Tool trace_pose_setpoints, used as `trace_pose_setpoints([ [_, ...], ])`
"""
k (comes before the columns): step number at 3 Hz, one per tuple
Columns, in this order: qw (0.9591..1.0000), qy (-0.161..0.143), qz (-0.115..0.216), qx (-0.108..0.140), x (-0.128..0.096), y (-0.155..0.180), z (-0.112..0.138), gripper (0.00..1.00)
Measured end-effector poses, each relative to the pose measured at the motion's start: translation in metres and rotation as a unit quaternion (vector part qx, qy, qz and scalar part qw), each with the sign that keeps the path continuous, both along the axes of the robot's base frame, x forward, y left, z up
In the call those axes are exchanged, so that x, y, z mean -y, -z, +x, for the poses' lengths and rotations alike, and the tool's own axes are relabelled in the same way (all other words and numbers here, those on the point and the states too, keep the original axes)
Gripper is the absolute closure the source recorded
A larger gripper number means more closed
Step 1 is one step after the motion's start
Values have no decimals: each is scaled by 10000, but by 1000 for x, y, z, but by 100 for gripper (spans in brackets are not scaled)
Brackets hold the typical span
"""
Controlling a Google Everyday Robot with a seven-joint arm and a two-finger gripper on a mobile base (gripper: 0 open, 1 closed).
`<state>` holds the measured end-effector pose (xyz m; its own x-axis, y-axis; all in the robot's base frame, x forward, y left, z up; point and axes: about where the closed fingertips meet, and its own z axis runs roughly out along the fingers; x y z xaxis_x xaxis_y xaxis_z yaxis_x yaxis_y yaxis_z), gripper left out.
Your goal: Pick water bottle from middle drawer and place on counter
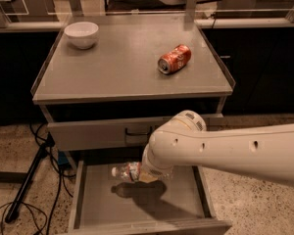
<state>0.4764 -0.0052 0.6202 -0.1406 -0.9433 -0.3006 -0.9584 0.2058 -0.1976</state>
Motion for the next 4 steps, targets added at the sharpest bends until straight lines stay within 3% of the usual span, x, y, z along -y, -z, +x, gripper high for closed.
trace_pose_setpoints([
  [1,9988,-331,60,353,-15,-38,-10,100],
  [2,9985,-363,55,408,-16,-43,-10,100],
  [3,9986,-205,1,479,-6,-49,8,100],
  [4,9974,-77,-111,702,4,-71,27,100],
])
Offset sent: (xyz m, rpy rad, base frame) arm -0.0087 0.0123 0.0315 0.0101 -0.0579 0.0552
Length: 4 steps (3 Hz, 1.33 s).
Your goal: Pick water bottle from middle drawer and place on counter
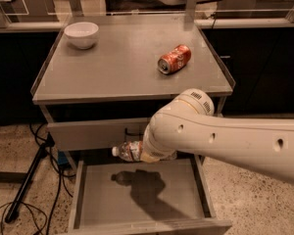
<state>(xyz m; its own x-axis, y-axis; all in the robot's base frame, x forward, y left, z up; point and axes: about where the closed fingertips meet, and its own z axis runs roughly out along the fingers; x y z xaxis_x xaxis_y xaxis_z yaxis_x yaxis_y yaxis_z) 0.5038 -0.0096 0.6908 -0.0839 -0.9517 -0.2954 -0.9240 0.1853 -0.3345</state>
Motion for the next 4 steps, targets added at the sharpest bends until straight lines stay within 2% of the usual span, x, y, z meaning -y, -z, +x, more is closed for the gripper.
trace_pose_setpoints([
  [1,9996,80,-121,234,6,-25,10,100],
  [2,9973,80,-213,692,3,-59,7,100],
  [3,9970,99,-215,739,4,-63,8,100],
  [4,9973,23,-301,671,7,-74,2,100],
])
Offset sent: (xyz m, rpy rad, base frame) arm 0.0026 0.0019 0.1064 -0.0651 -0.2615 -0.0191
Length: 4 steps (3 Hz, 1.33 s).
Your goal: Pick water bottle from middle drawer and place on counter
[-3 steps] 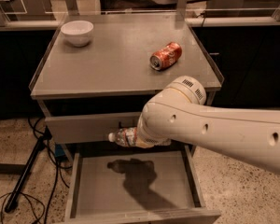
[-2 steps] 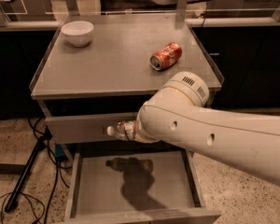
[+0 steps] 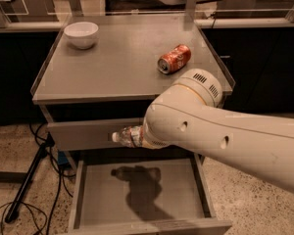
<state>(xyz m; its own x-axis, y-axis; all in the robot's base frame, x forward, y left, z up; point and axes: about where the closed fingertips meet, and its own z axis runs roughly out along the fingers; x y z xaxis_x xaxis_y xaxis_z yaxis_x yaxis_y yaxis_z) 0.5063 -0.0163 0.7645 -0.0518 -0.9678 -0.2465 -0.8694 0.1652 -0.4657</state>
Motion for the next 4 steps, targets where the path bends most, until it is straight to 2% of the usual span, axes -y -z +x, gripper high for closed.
trace_pose_setpoints([
  [1,9999,-38,-71,84,2,-17,-3,100],
  [2,9994,-83,-118,300,1,-37,1,100],
  [3,9994,-83,-118,302,1,-38,1,100],
  [4,9987,-119,-113,482,1,-60,20,100],
])
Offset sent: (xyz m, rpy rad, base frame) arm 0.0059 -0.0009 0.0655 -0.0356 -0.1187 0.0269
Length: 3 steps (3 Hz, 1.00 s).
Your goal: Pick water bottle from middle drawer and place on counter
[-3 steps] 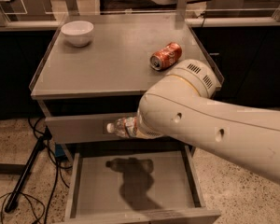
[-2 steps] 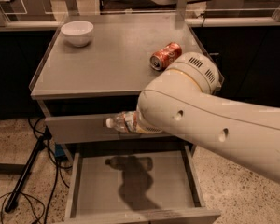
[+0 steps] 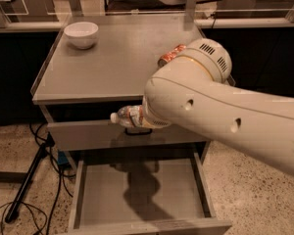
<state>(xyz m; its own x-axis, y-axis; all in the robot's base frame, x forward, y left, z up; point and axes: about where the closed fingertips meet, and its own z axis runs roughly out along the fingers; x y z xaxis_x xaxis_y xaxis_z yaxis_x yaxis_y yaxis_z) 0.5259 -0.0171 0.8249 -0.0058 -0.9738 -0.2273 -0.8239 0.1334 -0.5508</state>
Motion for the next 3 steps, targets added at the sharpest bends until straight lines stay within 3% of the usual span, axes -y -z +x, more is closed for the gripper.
trace_pose_setpoints([
  [2,9992,-130,-59,383,-10,-38,32,100],
  [3,9991,-132,-66,390,-10,-38,33,100],
])
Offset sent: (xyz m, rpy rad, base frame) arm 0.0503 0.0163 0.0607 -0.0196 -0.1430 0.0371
